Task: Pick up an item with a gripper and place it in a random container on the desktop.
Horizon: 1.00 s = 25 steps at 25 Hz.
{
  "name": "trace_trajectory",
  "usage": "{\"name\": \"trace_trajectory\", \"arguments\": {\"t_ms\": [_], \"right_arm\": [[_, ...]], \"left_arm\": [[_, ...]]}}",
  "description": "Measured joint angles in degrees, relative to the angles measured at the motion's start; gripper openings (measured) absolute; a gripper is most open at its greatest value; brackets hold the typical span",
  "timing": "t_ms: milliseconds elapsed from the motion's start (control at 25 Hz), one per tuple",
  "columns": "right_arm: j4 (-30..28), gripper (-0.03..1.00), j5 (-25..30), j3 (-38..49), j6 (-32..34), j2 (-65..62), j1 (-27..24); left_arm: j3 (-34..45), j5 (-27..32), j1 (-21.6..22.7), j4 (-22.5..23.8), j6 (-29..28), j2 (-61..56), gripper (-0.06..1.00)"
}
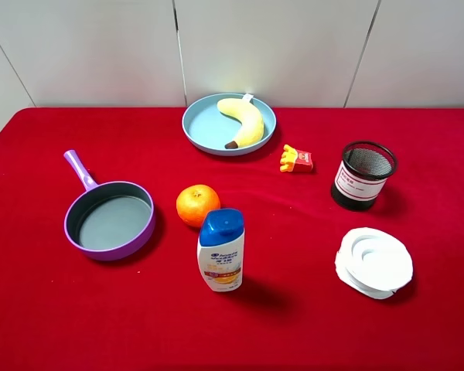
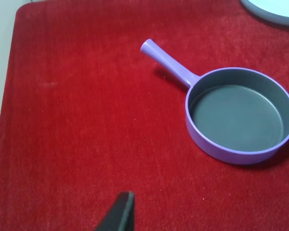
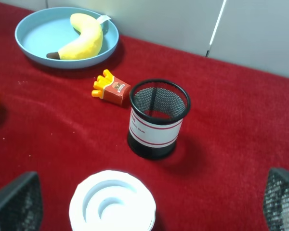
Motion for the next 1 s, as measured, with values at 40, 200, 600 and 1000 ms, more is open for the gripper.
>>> {"name": "trace_trajectory", "arguments": {"t_ms": [40, 200, 600, 1000], "right_arm": [[0.00, 0.69, 0.00, 0.00, 0.00, 0.00, -0.06], [0.00, 0.69, 0.00, 0.00, 0.00, 0.00, -0.06], [0.00, 0.69, 0.00, 0.00, 1.46, 0.00, -0.06], [0.00, 0.69, 0.00, 0.00, 1.69, 0.00, -0.06]], "left_arm": [[0.00, 0.00, 0.00, 0.00, 0.00, 0.00, 0.99], [0.00, 0.00, 0.00, 0.00, 0.00, 0.00, 0.99], [0.00, 0.00, 0.00, 0.00, 0.00, 0.00, 0.99], [0.00, 0.00, 0.00, 0.00, 0.00, 0.00, 0.99]]}}
